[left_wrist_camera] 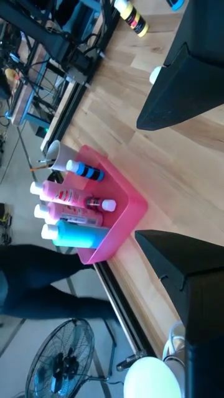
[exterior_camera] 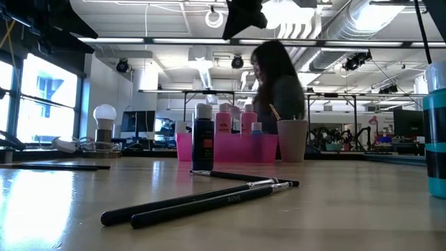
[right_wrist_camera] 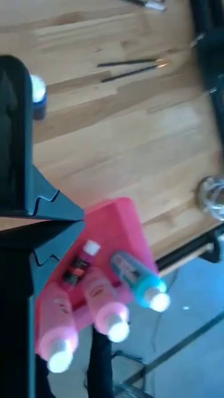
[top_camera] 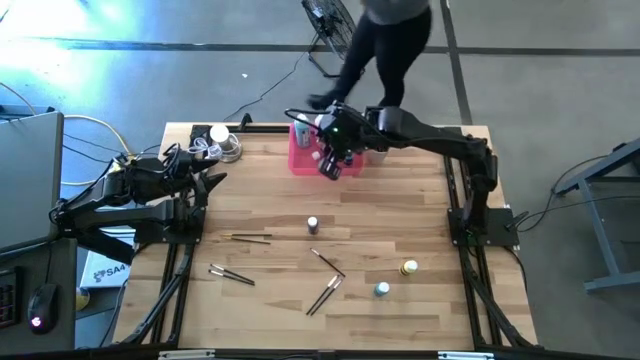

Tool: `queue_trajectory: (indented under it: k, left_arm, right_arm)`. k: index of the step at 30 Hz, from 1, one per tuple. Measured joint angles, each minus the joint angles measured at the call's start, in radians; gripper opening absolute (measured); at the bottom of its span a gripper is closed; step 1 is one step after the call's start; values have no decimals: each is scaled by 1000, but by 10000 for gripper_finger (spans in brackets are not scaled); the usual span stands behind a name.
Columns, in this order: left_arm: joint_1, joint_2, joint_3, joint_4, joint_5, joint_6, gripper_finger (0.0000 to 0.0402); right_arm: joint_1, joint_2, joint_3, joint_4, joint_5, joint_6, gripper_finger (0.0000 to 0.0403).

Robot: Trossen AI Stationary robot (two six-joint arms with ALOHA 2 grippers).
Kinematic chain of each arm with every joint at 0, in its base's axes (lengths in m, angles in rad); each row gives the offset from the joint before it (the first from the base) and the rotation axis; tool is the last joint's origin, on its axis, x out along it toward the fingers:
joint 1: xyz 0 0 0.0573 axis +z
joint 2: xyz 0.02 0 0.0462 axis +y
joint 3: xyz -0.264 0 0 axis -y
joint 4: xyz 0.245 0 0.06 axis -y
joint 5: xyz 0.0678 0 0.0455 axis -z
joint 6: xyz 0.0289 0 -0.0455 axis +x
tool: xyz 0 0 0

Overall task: Pick & Place Paint Supplies
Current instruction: Put the small pink paint bottle into the pink bin

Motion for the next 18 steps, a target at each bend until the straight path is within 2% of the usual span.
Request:
queue_trajectory:
  k: [5, 10, 13, 18]
  left_arm:
    - [0, 0, 0, 0, 2, 0, 271]
    - [0, 0, 0, 0, 6, 0, 271]
    - [0, 0, 0, 0, 25, -1, 271]
    - [0, 0, 0, 2, 18, -6, 271]
  right_arm:
    - [14, -10, -7, 14, 11, -16, 4]
    - [29, -34, -108, 20, 2, 0, 4]
    - [35, -106, -214, 120, -36, 15, 4]
    - [35, -285, -483, 419, -98, 44, 4]
